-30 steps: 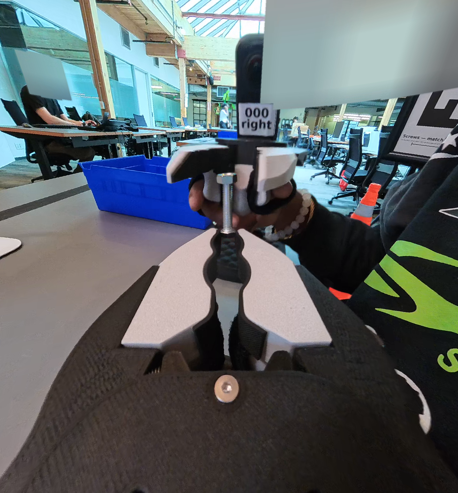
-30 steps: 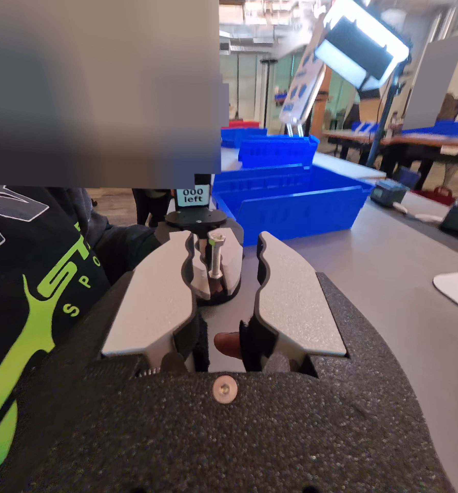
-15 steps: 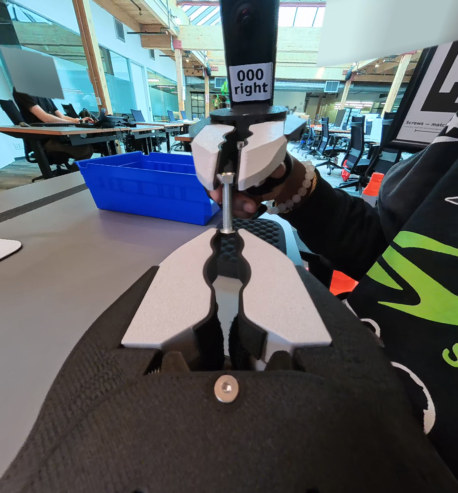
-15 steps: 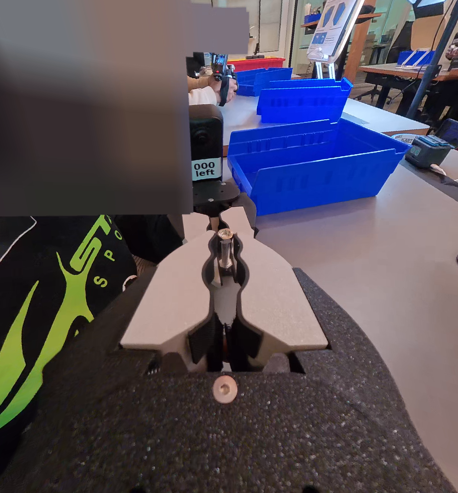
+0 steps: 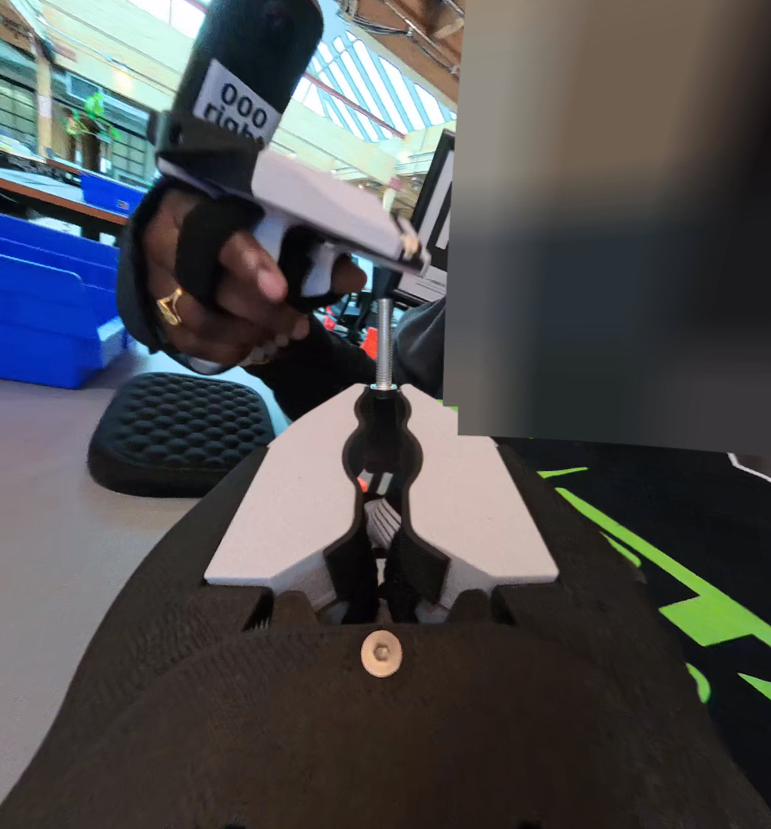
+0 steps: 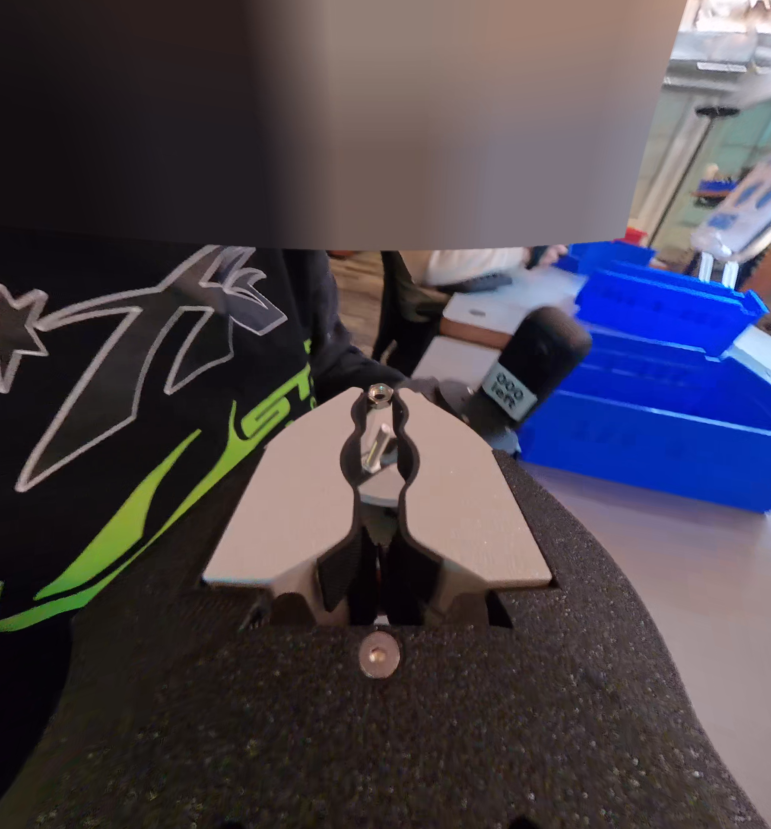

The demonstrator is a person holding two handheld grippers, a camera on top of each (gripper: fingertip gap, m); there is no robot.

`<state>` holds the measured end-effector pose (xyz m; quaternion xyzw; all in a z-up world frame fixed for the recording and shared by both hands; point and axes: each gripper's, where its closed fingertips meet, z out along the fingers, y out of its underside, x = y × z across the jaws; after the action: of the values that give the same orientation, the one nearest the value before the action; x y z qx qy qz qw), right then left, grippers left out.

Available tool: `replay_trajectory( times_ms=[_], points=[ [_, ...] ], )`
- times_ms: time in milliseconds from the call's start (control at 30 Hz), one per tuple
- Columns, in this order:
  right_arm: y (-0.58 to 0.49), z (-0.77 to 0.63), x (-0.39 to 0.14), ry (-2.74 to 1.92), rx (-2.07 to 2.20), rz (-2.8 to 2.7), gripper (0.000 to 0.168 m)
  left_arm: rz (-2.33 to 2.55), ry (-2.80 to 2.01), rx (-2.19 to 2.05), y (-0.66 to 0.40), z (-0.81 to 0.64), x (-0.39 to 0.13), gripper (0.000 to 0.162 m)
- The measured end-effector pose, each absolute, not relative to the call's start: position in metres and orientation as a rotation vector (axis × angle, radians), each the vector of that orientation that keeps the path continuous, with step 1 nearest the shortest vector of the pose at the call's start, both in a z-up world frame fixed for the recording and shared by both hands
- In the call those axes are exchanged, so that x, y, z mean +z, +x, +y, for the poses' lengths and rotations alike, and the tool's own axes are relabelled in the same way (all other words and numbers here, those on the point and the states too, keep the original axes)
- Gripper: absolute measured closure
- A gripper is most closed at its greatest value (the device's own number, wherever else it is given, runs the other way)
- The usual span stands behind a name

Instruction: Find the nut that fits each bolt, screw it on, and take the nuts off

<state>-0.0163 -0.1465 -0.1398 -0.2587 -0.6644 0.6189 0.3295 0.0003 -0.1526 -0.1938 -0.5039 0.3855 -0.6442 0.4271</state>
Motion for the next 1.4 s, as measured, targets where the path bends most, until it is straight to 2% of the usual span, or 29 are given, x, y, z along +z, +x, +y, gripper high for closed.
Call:
replay_trajectory(
  times_ms=[267, 500, 767, 933, 1100, 1400],
  points=[
    [-0.006, -0.109, -0.128, -0.826, 1.461, -1.598, 0.158, 0.905, -1.275, -1.471, -0.001, -0.138, -0.195, 0.152],
    [0.059, 0.012, -0.142, -1.387, 0.909, -1.228, 0.157, 0.664, -1.336, -1.155, -0.024, -0.094, -0.194, 0.152],
    [0.178, 0.106, -0.194, -1.884, 0.309, -0.971, 0.158, 0.586, -1.358, -1.053, -0.034, -0.08, -0.195, 0.152],
    [0.224, 0.123, -0.256, -2.253, 0.105, -1.017, 0.157, 0.608, -1.364, -1.034, -0.032, -0.081, -0.196, 0.152],
    [0.24, 0.121, -0.3, -2.51, 0.035, -1.086, 0.157, 0.617, -1.364, -1.027, -0.031, -0.081, -0.197, 0.152],
    [0.25, 0.123, -0.318, -2.65, 0.005, -1.089, 0.154, 0.627, -1.367, -1.022, -0.03, -0.082, -0.198, 0.152]
  ],
)
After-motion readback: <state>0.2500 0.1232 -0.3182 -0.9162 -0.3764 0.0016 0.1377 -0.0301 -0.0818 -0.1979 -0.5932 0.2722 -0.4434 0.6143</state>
